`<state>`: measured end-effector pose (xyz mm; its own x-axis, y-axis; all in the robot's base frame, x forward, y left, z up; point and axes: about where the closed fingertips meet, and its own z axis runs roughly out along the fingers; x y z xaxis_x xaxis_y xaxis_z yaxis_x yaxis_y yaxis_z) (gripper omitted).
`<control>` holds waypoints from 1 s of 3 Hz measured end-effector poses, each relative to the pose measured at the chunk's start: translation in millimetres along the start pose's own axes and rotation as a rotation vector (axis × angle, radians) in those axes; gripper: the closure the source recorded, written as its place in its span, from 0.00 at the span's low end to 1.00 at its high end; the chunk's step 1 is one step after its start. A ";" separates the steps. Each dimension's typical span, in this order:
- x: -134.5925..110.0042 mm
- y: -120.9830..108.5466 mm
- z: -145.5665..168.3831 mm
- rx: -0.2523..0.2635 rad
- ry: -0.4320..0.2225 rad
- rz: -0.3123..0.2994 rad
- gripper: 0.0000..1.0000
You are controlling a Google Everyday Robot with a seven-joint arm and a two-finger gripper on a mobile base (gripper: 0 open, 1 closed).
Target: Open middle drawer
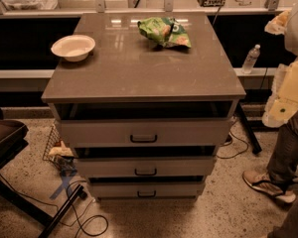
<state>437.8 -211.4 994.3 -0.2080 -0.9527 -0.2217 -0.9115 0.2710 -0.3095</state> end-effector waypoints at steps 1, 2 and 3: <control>0.0 0.0 -0.1 0.000 0.000 0.000 0.00; 0.2 -2.9 4.0 0.011 -0.019 -0.004 0.00; 10.0 15.2 28.5 0.050 -0.084 -0.023 0.00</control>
Offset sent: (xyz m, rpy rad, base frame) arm 0.0130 -0.0029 -0.0134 0.0426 -0.0327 0.0217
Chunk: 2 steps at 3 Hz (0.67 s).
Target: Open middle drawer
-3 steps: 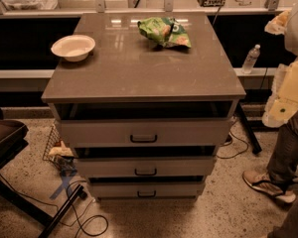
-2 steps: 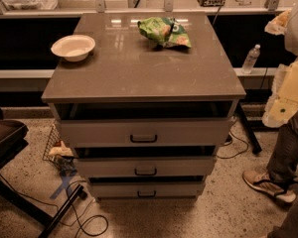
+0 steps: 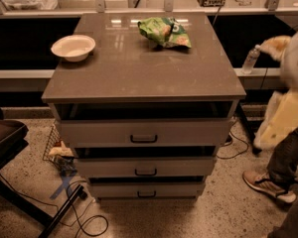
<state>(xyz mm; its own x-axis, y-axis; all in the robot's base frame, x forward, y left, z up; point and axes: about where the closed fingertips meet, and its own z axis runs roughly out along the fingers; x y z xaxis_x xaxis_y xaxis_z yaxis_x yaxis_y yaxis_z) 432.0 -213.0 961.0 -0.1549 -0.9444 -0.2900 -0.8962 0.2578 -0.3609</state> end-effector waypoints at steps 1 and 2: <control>25.2 45.2 41.9 -0.005 -0.109 0.015 0.00; 38.1 78.6 96.8 0.004 -0.206 0.010 0.00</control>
Offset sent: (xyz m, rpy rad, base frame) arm 0.0523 -0.0135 -0.1433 0.1877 -0.6019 0.0855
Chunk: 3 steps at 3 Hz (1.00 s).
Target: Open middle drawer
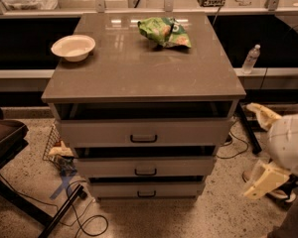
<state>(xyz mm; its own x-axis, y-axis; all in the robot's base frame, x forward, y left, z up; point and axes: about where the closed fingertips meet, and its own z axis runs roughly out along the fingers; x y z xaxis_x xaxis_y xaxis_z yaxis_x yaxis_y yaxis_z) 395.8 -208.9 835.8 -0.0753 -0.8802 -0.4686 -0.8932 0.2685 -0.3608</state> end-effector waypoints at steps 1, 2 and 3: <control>11.7 -1.7 40.6 0.073 -0.076 -0.048 0.00; 20.2 -40.1 73.7 0.227 -0.119 -0.078 0.00; 19.4 -38.8 73.7 0.222 -0.120 -0.079 0.00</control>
Offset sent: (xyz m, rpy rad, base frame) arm 0.1127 -0.0047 -0.0779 0.1037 -0.3999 -0.0348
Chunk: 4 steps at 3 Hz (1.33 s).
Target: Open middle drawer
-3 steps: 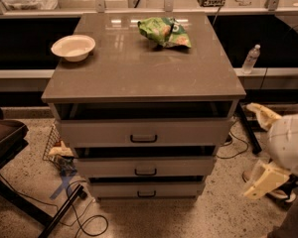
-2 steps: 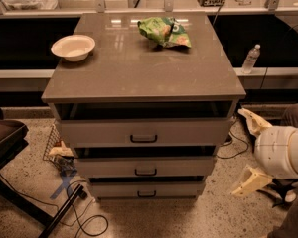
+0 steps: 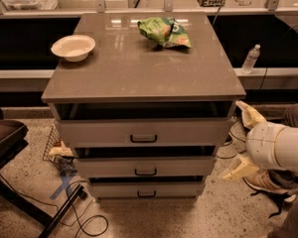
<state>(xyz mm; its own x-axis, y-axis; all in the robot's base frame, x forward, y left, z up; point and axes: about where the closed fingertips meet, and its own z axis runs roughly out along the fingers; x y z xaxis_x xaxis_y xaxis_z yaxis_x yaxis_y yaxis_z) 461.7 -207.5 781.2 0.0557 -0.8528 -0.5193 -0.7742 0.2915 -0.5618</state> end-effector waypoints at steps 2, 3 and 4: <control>49.9 55.1 57.9 -0.036 0.022 0.052 0.00; 81.8 88.3 92.0 -0.054 -0.007 0.080 0.00; 94.1 119.4 127.1 -0.094 -0.056 0.092 0.00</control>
Offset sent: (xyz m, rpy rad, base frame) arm -0.0107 -0.0148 -0.1958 0.0409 0.1194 -0.0525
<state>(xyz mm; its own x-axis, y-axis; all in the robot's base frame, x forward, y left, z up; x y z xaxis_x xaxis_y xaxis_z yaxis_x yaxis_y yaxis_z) 454.6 -197.9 583.4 0.0150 -0.7982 -0.6021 -0.8329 0.3232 -0.4492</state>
